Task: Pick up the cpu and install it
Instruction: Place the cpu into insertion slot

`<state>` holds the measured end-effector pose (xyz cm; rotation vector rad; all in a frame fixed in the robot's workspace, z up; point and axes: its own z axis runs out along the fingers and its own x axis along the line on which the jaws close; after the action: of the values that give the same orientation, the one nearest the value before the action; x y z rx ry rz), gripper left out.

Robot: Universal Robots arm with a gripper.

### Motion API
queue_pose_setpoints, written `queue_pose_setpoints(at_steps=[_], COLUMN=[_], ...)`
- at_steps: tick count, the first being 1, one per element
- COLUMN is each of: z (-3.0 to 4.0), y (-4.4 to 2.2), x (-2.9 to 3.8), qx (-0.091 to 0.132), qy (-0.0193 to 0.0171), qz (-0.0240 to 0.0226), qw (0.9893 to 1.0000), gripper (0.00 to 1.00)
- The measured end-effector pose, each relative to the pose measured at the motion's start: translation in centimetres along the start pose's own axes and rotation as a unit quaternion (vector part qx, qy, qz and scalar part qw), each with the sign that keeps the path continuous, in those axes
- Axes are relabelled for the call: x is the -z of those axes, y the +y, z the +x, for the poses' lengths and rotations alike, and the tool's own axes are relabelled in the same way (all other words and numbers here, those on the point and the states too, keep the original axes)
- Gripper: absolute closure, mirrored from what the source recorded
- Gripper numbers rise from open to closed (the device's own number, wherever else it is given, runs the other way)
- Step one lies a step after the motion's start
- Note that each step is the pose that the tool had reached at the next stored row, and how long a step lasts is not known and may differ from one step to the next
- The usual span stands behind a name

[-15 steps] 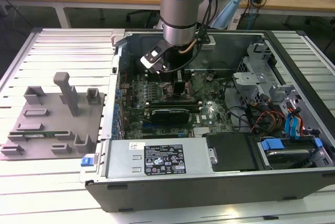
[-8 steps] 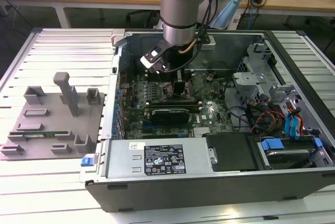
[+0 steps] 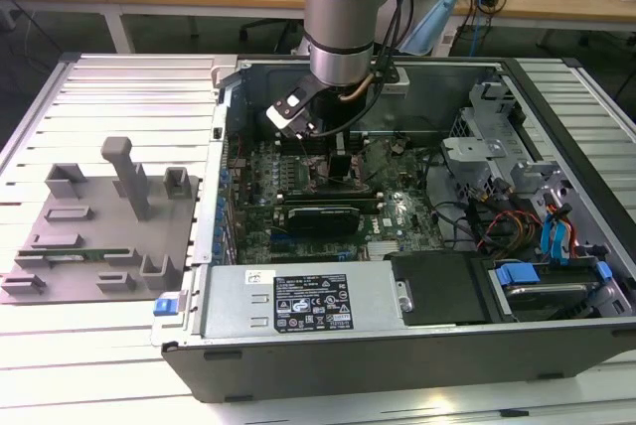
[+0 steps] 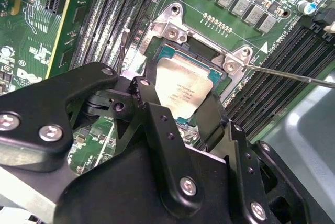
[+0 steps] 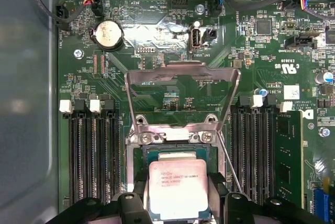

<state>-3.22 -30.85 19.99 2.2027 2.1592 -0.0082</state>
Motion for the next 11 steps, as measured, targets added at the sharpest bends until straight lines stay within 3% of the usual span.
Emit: queue_pose_setpoints(at_steps=[11], z=[0.0], y=[0.02], x=[-0.01], qx=[-0.02], qy=[-0.0005], qz=[0.0009], qw=[0.9998], gripper=[0.46])
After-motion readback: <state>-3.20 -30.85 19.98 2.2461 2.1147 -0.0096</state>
